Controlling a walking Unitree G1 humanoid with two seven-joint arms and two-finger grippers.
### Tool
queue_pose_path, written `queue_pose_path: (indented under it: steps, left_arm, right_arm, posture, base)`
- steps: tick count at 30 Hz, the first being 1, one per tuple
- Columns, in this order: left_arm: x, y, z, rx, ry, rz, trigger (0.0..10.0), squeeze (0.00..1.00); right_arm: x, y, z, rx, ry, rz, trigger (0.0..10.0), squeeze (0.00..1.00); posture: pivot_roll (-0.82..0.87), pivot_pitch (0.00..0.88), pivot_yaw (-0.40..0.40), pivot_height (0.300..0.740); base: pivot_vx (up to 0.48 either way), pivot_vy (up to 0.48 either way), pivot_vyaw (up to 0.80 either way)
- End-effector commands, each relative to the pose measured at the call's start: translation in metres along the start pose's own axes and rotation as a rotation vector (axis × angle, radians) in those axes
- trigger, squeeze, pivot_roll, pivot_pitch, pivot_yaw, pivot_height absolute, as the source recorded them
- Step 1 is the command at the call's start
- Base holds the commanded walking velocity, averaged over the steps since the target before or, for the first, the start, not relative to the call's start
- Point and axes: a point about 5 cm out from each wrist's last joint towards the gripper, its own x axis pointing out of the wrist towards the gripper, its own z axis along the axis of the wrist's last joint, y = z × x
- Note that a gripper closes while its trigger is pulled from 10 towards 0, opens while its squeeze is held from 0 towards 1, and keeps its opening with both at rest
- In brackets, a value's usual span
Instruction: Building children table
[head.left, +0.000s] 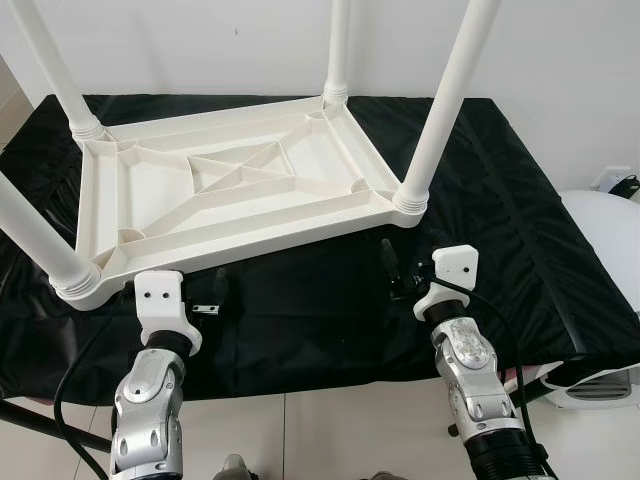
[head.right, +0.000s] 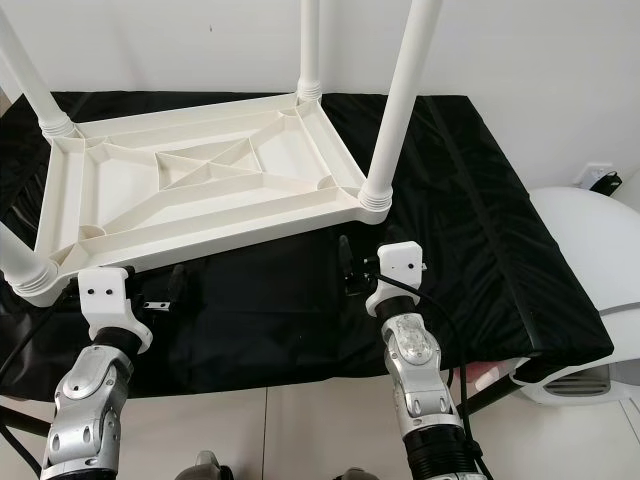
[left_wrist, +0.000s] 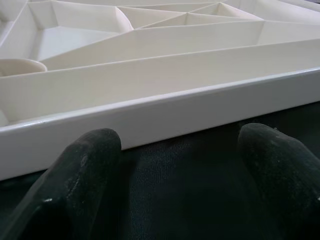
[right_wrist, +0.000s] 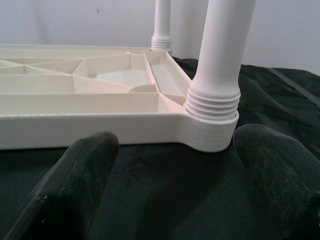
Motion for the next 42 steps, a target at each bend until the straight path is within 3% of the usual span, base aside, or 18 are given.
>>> queue_pose_path:
  steps: [1, 18, 42]
  left_arm:
    - [-0.005, 0.011, -0.009, -0.020, 0.024, 0.232, 10.0, 0.00]
    - [0.006, 0.005, -0.011, -0.013, 0.016, 0.214, 10.0, 0.00]
    - [0.003, -0.003, -0.022, -0.009, 0.045, 0.170, 10.0, 0.00]
  right_arm:
    - [-0.004, -0.002, -0.006, 0.008, 0.016, -0.001, 10.0, 0.00]
    - [-0.007, -0.002, -0.021, 0.007, 0.051, 0.008, 10.0, 0.00]
    - [-0.010, -0.002, -0.027, 0.008, 0.060, 0.006, 10.0, 0.00]
  posture:
    - [0.08, 0.091, -0.028, 0.740]
    - [0.08, 0.088, -0.033, 0.740]
    - [0.07, 0.101, -0.037, 0.740]
  base:
    - [0.000, 0.000, 0.00]
    - [0.000, 0.000, 0.00]
    - [0.000, 0.000, 0.00]
